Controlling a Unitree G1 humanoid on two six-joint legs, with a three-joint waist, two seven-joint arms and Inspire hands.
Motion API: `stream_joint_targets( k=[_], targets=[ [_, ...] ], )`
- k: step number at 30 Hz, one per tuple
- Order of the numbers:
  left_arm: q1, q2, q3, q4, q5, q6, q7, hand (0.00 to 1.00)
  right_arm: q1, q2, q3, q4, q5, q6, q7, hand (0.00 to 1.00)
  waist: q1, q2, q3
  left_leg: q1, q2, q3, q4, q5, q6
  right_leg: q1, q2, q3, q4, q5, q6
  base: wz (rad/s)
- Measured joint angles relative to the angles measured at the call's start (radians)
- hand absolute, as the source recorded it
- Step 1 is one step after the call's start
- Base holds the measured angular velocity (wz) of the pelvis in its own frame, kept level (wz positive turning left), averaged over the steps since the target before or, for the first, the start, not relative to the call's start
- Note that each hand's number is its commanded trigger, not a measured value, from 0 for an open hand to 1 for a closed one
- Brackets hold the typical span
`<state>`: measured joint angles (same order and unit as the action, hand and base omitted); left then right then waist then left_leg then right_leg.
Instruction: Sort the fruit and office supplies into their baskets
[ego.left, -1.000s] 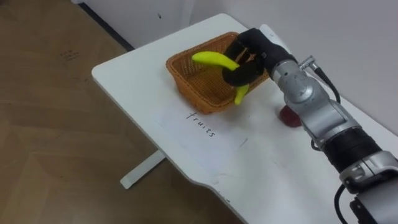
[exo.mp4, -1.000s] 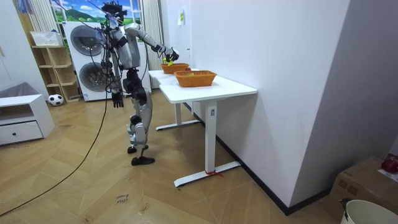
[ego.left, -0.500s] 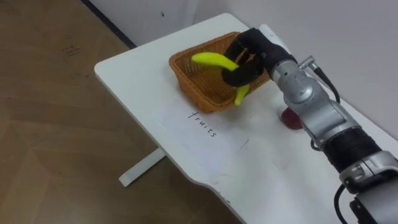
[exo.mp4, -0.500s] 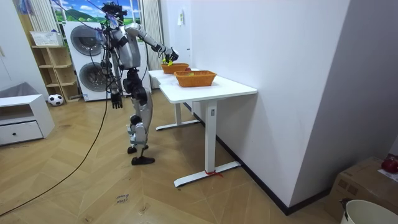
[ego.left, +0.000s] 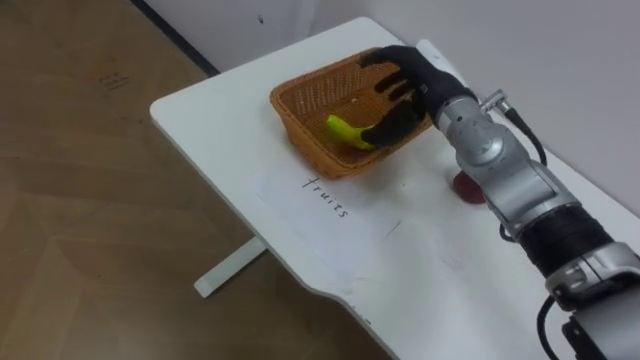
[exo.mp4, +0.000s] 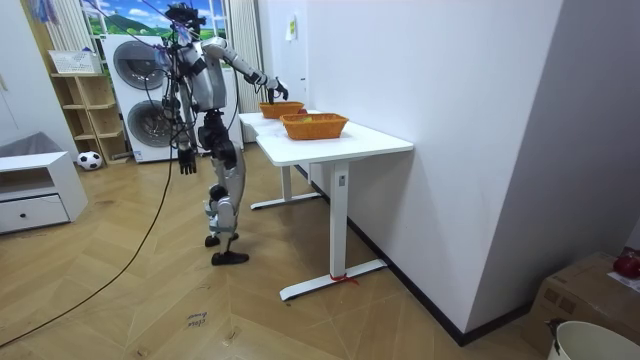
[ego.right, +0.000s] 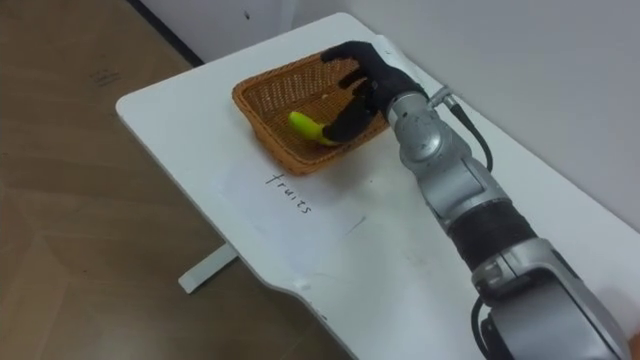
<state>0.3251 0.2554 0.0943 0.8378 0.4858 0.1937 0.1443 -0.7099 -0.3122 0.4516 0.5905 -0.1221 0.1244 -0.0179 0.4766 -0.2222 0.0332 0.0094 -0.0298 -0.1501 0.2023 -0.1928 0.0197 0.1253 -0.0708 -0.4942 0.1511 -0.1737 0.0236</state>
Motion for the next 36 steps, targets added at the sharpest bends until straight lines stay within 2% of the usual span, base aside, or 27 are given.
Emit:
stream_joint_targets(
  k=[14, 18, 23, 30, 36],
  targets=[
    [-0.001, -0.001, -0.001, -0.002, 0.009, 0.02, 0.001, 0.0, 0.0, 0.0, 0.0, 0.0, -0.002, 0.0, 0.0, 0.0, -0.002, 0.004, -0.0025, 0.001, -0.001, -0.001, 0.002, 0.0, 0.0, 0.002, 0.0, 0.003, -0.001, 0.0, 0.0, 0.0],
    [-0.001, -0.001, -0.002, -0.002, 0.008, 0.02, 0.003, 0.0, 0.0, 0.0, 0.0, 0.014, -0.002, 0.0, 0.0, 0.0, -0.004, 0.005, -0.0031, 0.001, -0.001, 0.002, 0.003, 0.0, 0.0, 0.002, 0.001, 0.023, -0.001, 0.0, 0.0, 0.0],
    [-0.004, -0.005, -0.001, -0.002, 0.009, 0.016, 0.01, 0.0, 0.0, -0.018, 0.0, 0.021, 0.001, -0.002, -0.003, 0.0, -0.004, 0.01, -0.0062, 0.002, -0.001, 0.005, 0.003, 0.0, 0.0, 0.002, 0.001, 0.026, -0.001, 0.0, 0.0, 0.0],
    [0.003, -0.003, 0.0, -0.004, 0.008, -0.003, 0.044, 0.0, 0.0, -0.039, -0.024, -0.016, 0.004, -0.024, -0.083, 0.0, -0.033, 0.035, -0.0197, 0.001, -0.001, 0.001, 0.001, 0.0, 0.0, 0.004, 0.001, 0.025, 0.0, 0.0, 0.0, 0.02],
    [0.003, -0.014, -0.001, -0.002, 0.004, -0.008, 0.063, 0.0, 0.0, -0.039, -0.034, -0.046, 0.013, -0.037, -0.158, 0.0, -0.067, 0.038, -0.0217, 0.014, 0.0, 0.012, -0.001, 0.002, 0.001, 0.015, -0.003, 0.026, 0.0, 0.0, 0.0, 0.01]
  ],
)
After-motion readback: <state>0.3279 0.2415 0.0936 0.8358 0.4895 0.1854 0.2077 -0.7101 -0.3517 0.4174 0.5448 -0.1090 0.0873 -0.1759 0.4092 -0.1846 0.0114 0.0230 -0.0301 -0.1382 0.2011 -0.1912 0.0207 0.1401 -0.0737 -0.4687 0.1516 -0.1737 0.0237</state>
